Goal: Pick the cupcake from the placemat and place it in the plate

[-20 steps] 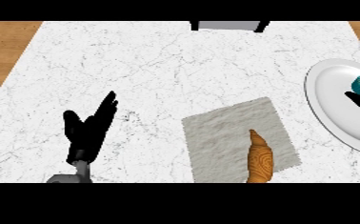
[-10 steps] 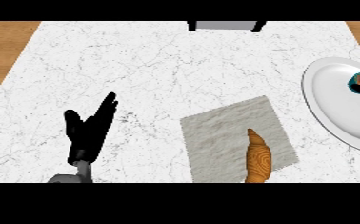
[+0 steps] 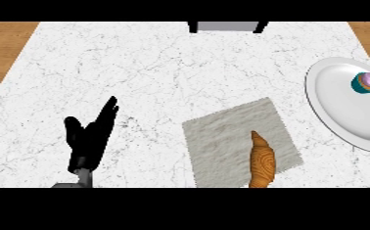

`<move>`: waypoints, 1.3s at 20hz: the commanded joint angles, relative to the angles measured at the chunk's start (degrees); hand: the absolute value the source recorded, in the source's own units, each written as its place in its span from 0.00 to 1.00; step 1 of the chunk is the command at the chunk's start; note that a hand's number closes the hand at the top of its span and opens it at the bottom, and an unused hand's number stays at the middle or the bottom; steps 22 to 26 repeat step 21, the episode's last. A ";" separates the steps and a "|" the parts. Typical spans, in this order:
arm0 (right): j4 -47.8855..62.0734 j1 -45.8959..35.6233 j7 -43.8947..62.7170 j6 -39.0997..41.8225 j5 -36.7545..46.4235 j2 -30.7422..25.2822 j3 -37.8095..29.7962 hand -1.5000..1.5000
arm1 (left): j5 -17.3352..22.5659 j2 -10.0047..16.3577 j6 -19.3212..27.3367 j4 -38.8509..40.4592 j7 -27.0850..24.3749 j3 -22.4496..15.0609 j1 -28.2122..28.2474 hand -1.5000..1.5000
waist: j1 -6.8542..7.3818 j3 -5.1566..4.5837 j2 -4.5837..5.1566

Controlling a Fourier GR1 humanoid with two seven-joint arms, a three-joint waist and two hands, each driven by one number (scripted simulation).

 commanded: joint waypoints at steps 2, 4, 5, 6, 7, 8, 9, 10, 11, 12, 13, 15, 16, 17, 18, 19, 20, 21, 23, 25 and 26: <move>-0.21 7.01 -4.42 11.30 -1.28 -1.32 0.71 0.00 | 1.45 1.20 -2.63 1.26 -2.99 1.14 4.57 0.50 | -0.53 -0.26 -0.06; -0.67 8.72 -3.28 14.97 -1.74 -3.93 1.04 0.00 | -0.35 -1.46 0.89 1.46 0.73 -0.27 0.96 0.50 | -0.82 -0.27 -0.09; -1.27 9.59 -5.26 16.27 -1.40 -2.75 1.87 0.00 | 0.04 -0.92 0.32 5.09 0.02 1.18 -2.38 0.50 | -0.98 -0.28 -0.04; -1.65 10.22 -4.75 16.22 -1.30 -3.01 2.51 0.00 | -0.13 -1.06 0.52 1.55 1.44 0.25 -0.35 0.50 | -0.68 -0.28 -0.09; -3.63 13.49 -8.28 13.52 -1.97 -0.29 2.25 0.00 | 1.72 1.43 -2.72 -2.48 0.95 0.90 4.10 0.50 | -0.73 -0.32 -0.23; -2.09 14.77 -8.19 14.22 -0.72 -2.09 2.94 0.00 | -0.27 -0.48 -0.16 -0.98 2.16 -0.46 2.11 0.50 | -0.74 -0.28 -0.13; -2.69 16.03 -9.60 14.88 -0.71 -1.74 3.30 0.00 | 1.99 1.71 -2.66 -0.81 1.80 1.84 2.81 0.50 | -0.71 -0.29 -0.13; -3.26 16.52 -9.39 13.74 -0.36 -1.85 3.92 0.00 | -0.65 -0.52 0.17 0.28 1.40 0.13 1.58 0.50 | -0.76 -0.30 -0.12; -3.17 17.83 -10.49 15.74 -0.79 -2.64 3.86 0.00 | 0.01 -0.03 -1.00 1.85 -0.68 1.08 1.45 0.50 | -0.76 -0.29 -0.10; -4.57 18.70 -9.80 14.18 -0.51 -1.69 4.58 0.00 | 2.18 1.87 -2.92 0.50 2.49 2.71 0.16 0.50 | -0.84 -0.32 -0.15; -4.90 18.72 -10.57 13.43 -0.27 -0.45 5.39 0.00 | -0.94 -0.34 -0.62 1.56 -0.17 0.42 1.57 0.50 | -0.72 -0.31 -0.13; -9.53 23.23 -10.04 12.95 -0.88 0.56 5.82 0.00 | 0.66 0.34 -1.04 1.09 1.37 2.11 0.66 0.50 | -1.09 -0.39 -0.23; -9.85 25.74 -10.53 14.99 -1.98 -0.23 4.98 0.00 | 0.67 0.44 -2.19 0.14 0.06 1.33 2.86 0.50 | -1.10 -0.38 -0.24; -11.43 26.34 -10.81 13.17 -2.61 2.36 5.17 0.00 | -0.44 -1.04 -1.10 3.24 -1.49 0.89 0.56 0.50 | -1.11 -0.38 -0.20; -13.01 25.36 -7.86 13.95 -3.54 0.76 5.29 0.00 | 1.85 2.10 -3.72 1.20 1.83 3.47 -0.05 0.50 | -0.88 -0.35 -0.18; -16.65 25.59 -4.61 12.87 -3.60 1.25 5.95 0.00 | -1.07 -0.64 -0.24 3.72 0.43 1.70 -1.50 0.50 | -1.03 -0.39 -0.19; -16.23 27.19 -8.61 11.11 -3.36 4.32 6.11 0.00 | 0.77 0.06 -1.46 2.68 2.58 2.67 -1.54 0.50 | -0.97 -0.36 -0.17; -21.16 28.96 -4.83 11.81 -5.42 4.47 5.69 0.00 | -0.37 -0.25 -0.89 0.63 2.32 1.71 0.44 0.50 | -0.97 -0.38 -0.21; -21.16 28.96 -4.83 11.81 -5.42 4.47 5.69 0.00 | -0.37 -0.25 -0.89 0.63 2.32 1.71 0.44 0.50 | -0.97 -0.38 -0.21; -21.16 28.96 -4.83 11.81 -5.42 4.47 5.69 0.00 | -0.37 -0.25 -0.89 0.63 2.32 1.71 0.44 0.50 | -0.97 -0.38 -0.21; -21.16 28.96 -4.83 11.81 -5.42 4.47 5.69 0.00 | -0.37 -0.25 -0.89 0.63 2.32 1.71 0.44 0.50 | -0.97 -0.38 -0.21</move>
